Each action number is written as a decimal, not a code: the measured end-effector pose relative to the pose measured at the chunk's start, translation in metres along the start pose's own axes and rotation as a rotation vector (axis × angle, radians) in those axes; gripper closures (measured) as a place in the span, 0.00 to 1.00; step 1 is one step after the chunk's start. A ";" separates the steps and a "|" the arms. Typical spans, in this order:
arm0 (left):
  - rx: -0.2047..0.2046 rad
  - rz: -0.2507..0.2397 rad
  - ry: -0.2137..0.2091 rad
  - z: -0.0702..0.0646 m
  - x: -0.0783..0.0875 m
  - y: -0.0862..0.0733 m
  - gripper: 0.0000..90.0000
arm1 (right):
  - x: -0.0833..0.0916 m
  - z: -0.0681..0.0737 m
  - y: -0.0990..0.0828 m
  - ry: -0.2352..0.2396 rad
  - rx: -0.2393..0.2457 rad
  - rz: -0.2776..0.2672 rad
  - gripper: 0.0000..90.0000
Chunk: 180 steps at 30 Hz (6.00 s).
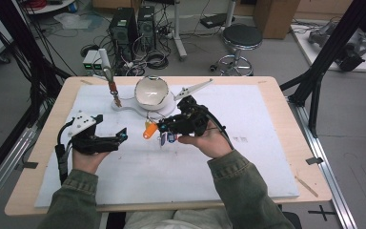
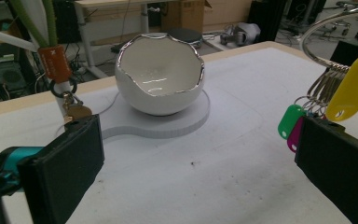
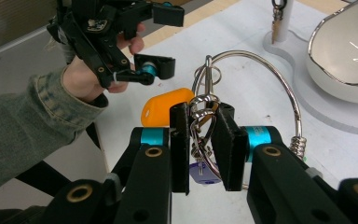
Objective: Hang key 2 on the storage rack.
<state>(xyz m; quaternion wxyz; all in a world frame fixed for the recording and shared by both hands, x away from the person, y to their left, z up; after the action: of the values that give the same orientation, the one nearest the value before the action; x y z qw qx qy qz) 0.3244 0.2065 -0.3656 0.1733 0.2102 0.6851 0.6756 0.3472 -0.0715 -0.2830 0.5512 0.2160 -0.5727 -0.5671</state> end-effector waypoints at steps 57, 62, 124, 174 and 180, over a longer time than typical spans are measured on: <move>0.073 -0.126 -0.188 -0.040 0.001 0.016 0.69 | -0.028 0.019 0.004 0.222 -0.176 -0.009 0.86; 0.067 -0.101 -0.169 -0.042 -0.001 0.015 0.78 | -0.027 0.019 0.004 0.216 -0.182 -0.014 0.85; 0.153 -0.033 -0.043 0.014 0.008 0.016 0.96 | 0.095 -0.071 -0.088 -0.336 -0.181 -0.143 0.11; 0.121 -0.009 0.070 0.095 -0.001 0.051 0.96 | 0.125 -0.100 -0.146 -0.484 -0.155 -0.215 0.11; 0.119 -0.012 0.086 0.105 -0.004 0.056 0.96 | 0.125 -0.101 -0.147 -0.482 -0.157 -0.219 0.11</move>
<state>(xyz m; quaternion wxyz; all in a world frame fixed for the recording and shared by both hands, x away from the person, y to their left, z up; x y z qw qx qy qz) 0.3858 0.2941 -0.3131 0.1348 0.1869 0.7321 0.6411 0.3427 -0.2605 -0.3908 0.3496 0.0919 -0.6149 -0.7008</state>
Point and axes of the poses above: each handheld gripper's, and its own axes: x roughly backward along the jaws, y roughly out of its top, z roughly to its left, the point moved 2 cm from there along -x, roughly forward along the jaws, and after that the axes turned 13 degrees about -z, right-handed, at the moved point
